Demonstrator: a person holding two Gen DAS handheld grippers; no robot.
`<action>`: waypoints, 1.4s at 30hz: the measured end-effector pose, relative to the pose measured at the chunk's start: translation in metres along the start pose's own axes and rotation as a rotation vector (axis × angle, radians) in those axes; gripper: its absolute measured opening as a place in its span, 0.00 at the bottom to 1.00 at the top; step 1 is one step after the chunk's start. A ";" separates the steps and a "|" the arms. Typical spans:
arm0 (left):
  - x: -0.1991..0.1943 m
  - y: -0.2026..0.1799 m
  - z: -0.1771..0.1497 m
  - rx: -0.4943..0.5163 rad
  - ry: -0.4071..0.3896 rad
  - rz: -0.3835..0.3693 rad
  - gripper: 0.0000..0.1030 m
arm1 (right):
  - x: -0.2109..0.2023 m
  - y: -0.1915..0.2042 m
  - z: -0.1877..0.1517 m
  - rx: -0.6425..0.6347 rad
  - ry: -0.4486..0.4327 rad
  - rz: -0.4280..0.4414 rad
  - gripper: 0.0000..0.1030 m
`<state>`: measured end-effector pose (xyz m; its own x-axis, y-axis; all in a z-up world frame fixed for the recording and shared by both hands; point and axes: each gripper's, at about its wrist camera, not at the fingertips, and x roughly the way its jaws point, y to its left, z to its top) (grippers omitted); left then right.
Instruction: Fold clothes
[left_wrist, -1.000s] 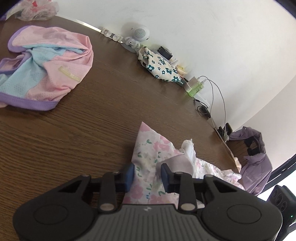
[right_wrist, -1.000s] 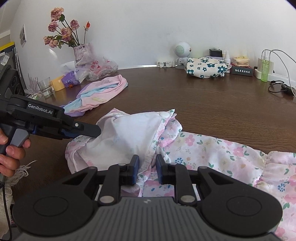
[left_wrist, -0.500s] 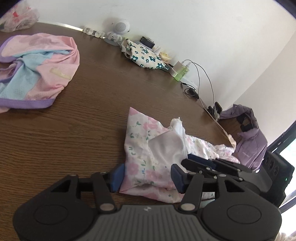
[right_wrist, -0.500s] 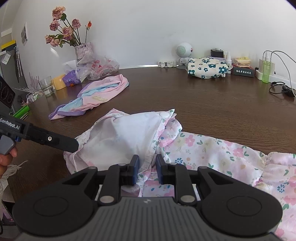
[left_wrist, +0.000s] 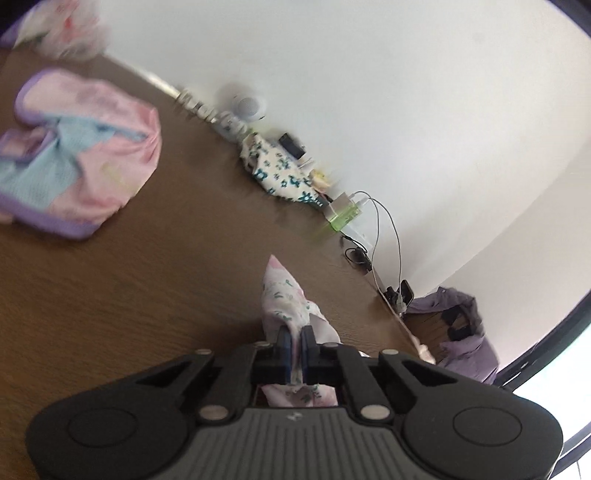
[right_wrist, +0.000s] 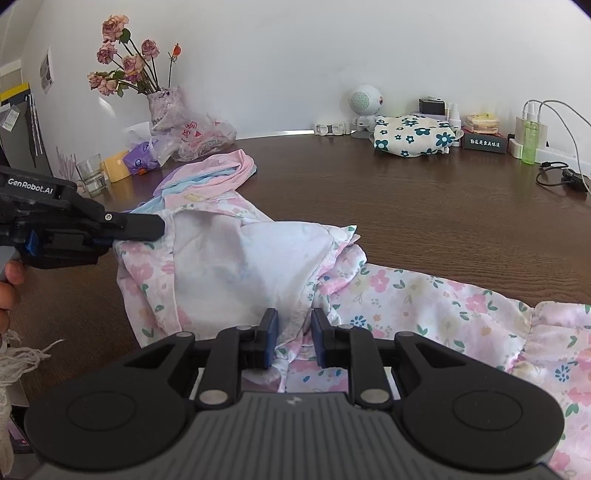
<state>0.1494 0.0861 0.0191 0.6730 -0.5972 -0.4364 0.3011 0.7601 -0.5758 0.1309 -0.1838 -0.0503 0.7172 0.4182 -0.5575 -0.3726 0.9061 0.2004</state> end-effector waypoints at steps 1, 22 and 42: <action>0.000 -0.014 0.000 0.070 -0.007 0.016 0.03 | -0.001 -0.002 0.000 0.019 -0.005 0.016 0.19; 0.051 -0.178 -0.076 1.090 0.029 0.252 0.03 | -0.080 -0.093 -0.036 0.220 -0.018 -0.096 0.19; 0.088 -0.177 -0.106 0.870 0.235 0.051 0.42 | -0.092 -0.088 -0.001 0.178 -0.107 0.062 0.19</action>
<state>0.0835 -0.1277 0.0092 0.5733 -0.5216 -0.6319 0.7433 0.6555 0.1334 0.0973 -0.3015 -0.0175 0.7583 0.4689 -0.4529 -0.3147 0.8717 0.3757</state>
